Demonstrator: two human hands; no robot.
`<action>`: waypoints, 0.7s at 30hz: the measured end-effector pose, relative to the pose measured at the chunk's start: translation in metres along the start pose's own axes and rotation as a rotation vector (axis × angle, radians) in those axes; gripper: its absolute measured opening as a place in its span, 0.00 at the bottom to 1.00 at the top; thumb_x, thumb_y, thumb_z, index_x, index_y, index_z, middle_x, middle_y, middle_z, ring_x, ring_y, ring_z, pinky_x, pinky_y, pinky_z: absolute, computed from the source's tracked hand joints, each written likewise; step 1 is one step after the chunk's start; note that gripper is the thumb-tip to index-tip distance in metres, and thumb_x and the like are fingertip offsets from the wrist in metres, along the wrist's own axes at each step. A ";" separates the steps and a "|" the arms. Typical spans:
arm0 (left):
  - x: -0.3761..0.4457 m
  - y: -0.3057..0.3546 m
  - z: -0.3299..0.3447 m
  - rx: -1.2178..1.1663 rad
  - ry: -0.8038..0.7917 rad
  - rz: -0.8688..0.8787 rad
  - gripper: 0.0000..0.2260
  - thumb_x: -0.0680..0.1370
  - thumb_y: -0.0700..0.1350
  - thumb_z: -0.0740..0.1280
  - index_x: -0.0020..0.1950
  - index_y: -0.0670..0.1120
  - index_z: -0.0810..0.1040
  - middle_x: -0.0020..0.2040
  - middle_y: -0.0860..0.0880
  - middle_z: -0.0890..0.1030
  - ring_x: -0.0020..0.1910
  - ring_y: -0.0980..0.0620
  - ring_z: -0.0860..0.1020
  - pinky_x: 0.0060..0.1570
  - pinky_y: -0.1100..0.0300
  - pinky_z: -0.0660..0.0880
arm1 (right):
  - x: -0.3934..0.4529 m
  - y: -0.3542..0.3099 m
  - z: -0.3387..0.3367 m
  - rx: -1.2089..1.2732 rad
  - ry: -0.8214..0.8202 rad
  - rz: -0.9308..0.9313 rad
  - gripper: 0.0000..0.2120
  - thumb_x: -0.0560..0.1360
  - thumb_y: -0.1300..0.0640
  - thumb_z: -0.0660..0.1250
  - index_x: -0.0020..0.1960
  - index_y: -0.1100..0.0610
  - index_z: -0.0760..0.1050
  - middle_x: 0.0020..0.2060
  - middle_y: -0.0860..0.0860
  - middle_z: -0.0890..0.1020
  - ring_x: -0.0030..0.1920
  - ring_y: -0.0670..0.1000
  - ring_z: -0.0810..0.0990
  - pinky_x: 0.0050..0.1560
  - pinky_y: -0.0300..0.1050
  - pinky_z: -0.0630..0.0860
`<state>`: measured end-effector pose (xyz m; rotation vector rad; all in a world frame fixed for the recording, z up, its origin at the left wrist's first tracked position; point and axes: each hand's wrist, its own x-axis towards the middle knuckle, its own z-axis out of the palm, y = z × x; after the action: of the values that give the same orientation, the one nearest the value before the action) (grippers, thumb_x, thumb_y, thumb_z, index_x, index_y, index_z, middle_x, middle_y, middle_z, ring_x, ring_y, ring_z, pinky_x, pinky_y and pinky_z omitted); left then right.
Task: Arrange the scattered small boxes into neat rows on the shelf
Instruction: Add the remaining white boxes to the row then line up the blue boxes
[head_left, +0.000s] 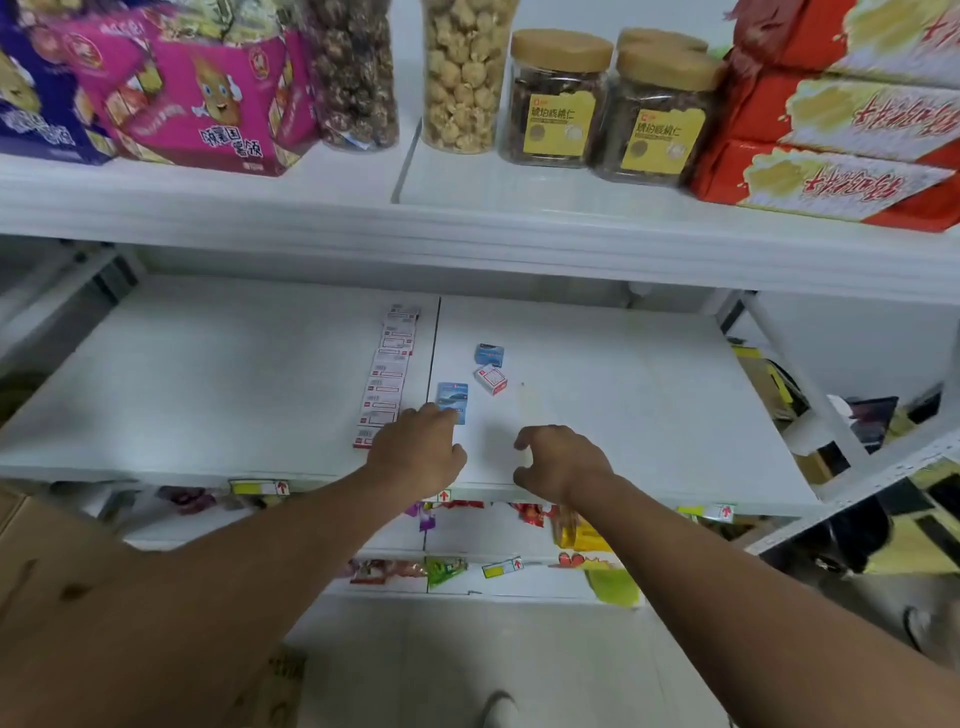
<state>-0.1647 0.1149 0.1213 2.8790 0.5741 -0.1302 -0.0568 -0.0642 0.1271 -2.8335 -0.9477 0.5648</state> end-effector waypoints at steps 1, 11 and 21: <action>-0.003 0.001 0.000 -0.004 -0.008 0.004 0.23 0.83 0.54 0.62 0.77 0.51 0.71 0.70 0.48 0.77 0.65 0.44 0.76 0.58 0.47 0.79 | -0.004 0.000 0.002 -0.005 0.002 0.002 0.25 0.77 0.47 0.70 0.73 0.46 0.74 0.69 0.50 0.78 0.66 0.55 0.78 0.62 0.51 0.78; -0.015 0.020 -0.006 0.037 0.020 -0.024 0.23 0.83 0.55 0.63 0.77 0.51 0.72 0.72 0.49 0.77 0.65 0.46 0.78 0.56 0.47 0.81 | -0.011 0.010 -0.007 0.014 0.020 -0.016 0.25 0.77 0.48 0.71 0.74 0.48 0.74 0.69 0.50 0.79 0.65 0.55 0.79 0.62 0.51 0.78; 0.013 0.057 -0.005 0.057 0.047 -0.084 0.21 0.82 0.54 0.66 0.75 0.51 0.75 0.72 0.49 0.80 0.61 0.47 0.82 0.52 0.51 0.82 | 0.019 0.051 -0.021 0.039 -0.012 -0.091 0.25 0.78 0.50 0.71 0.74 0.48 0.74 0.68 0.51 0.79 0.65 0.55 0.79 0.59 0.49 0.77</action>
<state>-0.1301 0.0695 0.1352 2.9211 0.7114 -0.0928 -0.0064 -0.0932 0.1302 -2.7396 -1.0494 0.5844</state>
